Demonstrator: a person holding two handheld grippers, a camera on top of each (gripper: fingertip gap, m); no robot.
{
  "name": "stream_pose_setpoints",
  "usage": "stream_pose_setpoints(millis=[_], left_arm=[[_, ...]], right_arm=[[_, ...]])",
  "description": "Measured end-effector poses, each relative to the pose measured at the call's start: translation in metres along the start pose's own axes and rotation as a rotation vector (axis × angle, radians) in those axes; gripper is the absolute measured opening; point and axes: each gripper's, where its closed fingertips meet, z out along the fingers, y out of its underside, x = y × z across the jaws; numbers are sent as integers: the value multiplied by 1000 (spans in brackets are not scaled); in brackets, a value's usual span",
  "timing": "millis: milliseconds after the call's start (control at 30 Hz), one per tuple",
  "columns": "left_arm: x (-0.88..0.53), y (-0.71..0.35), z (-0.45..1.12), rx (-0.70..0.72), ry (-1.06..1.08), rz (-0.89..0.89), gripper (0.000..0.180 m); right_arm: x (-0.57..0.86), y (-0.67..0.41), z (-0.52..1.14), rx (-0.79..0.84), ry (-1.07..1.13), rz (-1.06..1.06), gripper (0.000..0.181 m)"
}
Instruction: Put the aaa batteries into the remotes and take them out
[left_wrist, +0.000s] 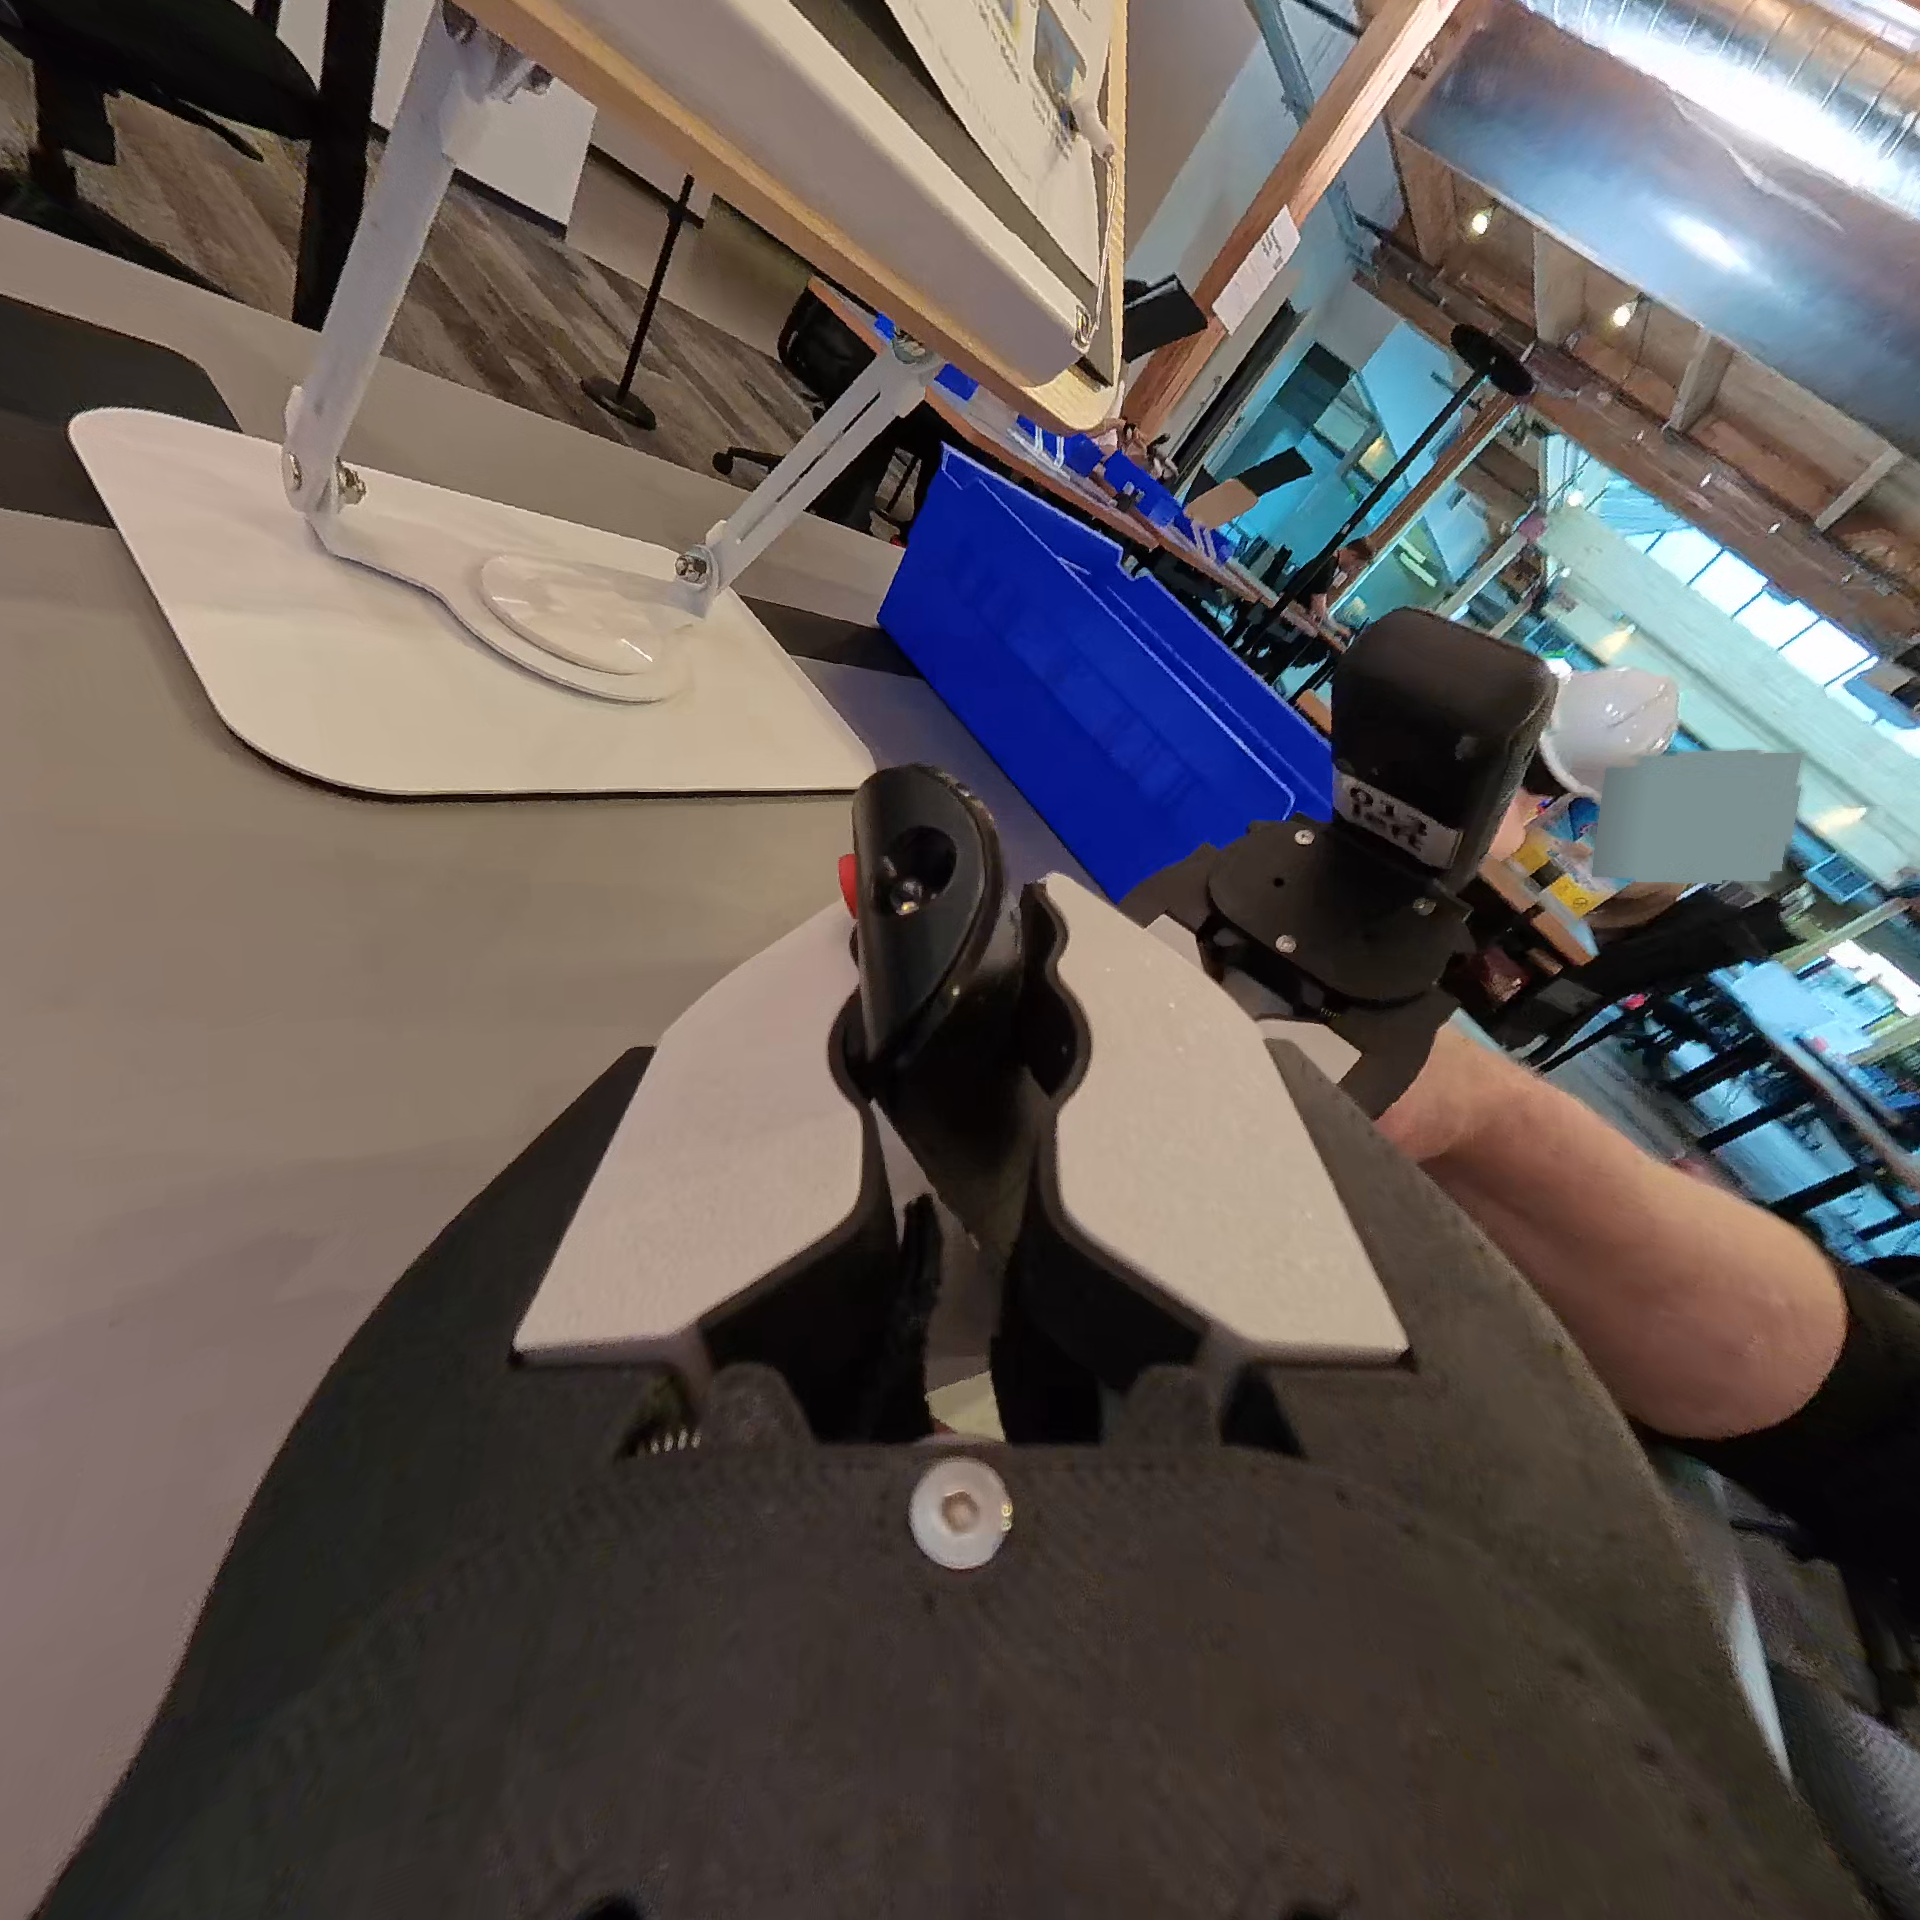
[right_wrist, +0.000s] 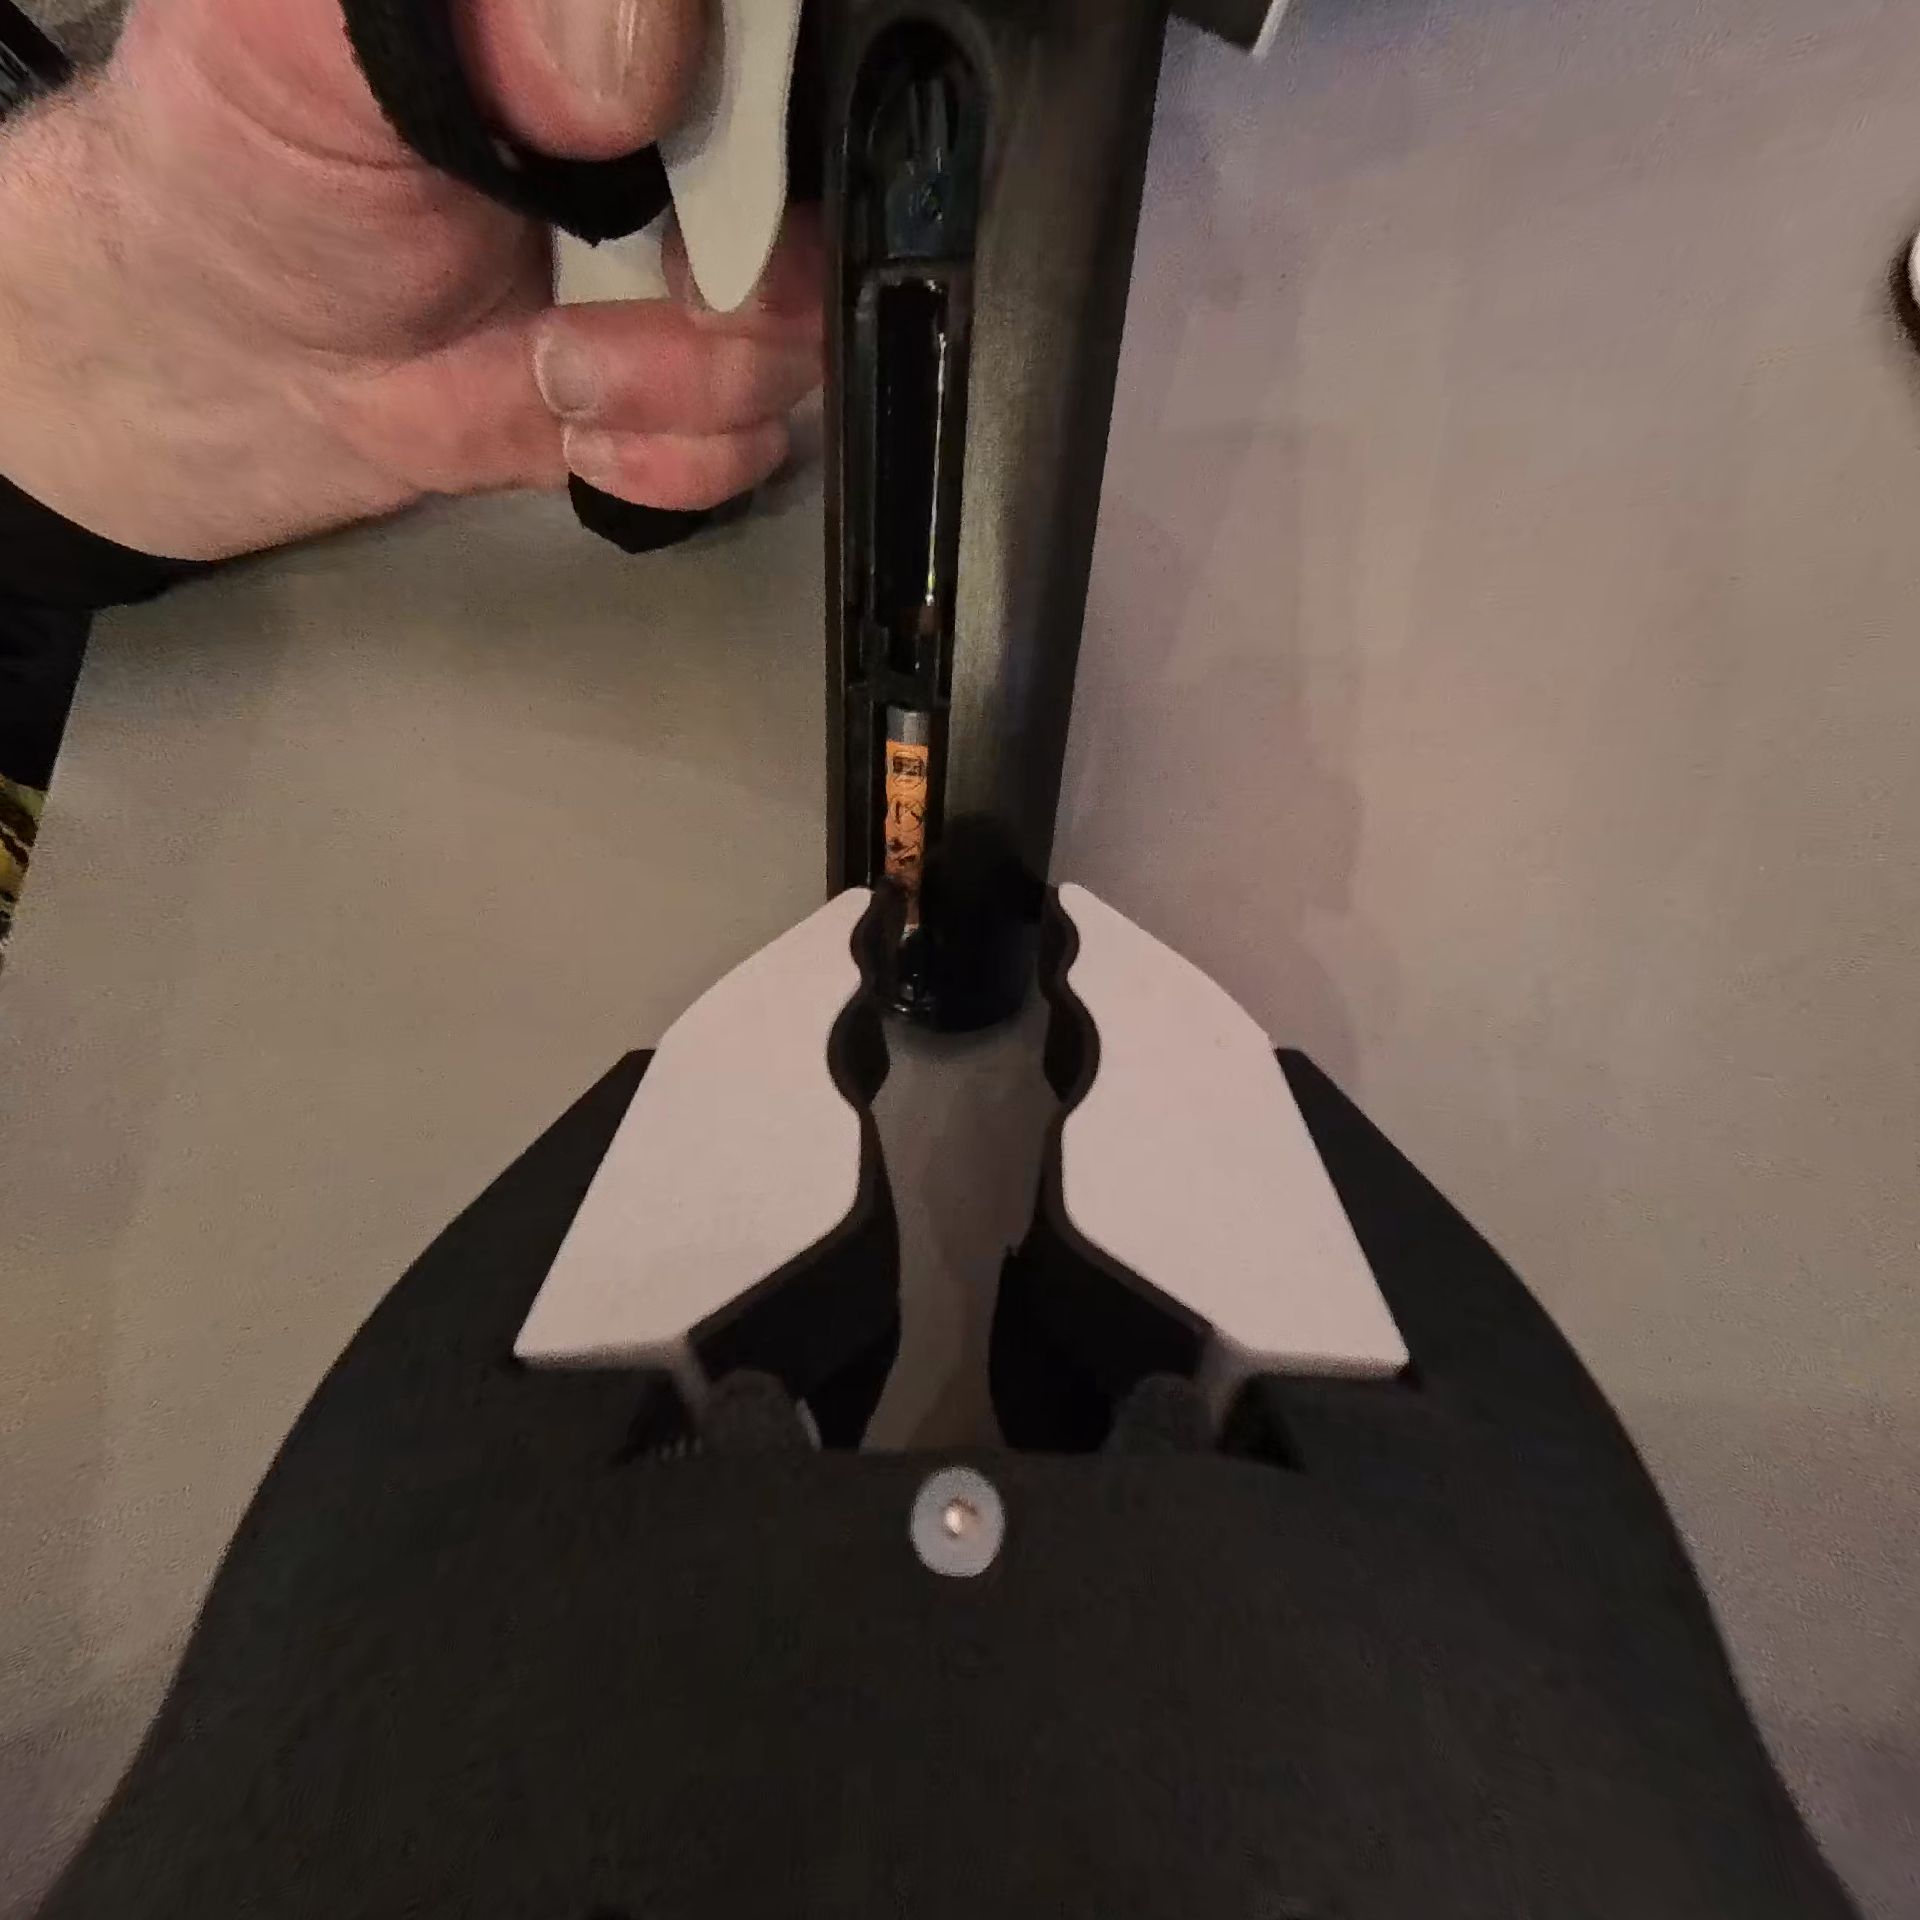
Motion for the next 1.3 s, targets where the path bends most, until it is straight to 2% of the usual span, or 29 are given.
stream_pose_setpoints(millis=[400,533,667,1067,1300], left_arm=[[-12,4,-5,21,-27,-53,25],[-10,2,-4,28,-13,-35,25],[-5,6,0,14,18,-36,25],[-9,7,-1,12,-17,-16,26],[-9,4,-3,26,-19,-11,26]], right_arm=[[0,3,4,-54,-110,14,28],[0,-2,2,-15,-35,-32,27],[-1,-16,-1,73,-115,33,27],[-3,0,3,-34,-180,96,29],[-2,4,5,-64,-121,18,28]])
